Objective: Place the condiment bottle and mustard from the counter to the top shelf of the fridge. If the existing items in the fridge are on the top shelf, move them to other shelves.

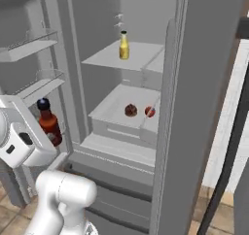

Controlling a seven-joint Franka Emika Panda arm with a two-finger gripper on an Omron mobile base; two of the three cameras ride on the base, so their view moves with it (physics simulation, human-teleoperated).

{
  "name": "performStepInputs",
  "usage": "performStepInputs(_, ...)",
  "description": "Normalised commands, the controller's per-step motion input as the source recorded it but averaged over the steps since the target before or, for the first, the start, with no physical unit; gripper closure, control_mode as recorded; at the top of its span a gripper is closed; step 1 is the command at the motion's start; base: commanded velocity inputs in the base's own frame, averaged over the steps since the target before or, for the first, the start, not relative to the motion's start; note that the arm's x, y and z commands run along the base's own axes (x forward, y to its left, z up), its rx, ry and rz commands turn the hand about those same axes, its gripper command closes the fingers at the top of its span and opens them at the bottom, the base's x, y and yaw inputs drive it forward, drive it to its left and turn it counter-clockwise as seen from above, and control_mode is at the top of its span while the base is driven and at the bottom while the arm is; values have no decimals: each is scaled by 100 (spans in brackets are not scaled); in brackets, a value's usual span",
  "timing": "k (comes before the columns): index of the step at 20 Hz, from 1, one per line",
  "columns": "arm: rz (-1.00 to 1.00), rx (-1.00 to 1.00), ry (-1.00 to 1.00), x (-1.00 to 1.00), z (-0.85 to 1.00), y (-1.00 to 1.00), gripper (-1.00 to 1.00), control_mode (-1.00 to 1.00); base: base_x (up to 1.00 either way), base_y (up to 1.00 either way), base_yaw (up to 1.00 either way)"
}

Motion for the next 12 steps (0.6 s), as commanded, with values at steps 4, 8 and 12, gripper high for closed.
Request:
performStepInputs(4,0,0,0,0,0,0,100,100,32,-66,9)
performStepInputs(8,0,0,0,0,0,0,100,100,10,-14,5)
performStepInputs(12,0,0,0,0,0,0,100,100,46,-5,3)
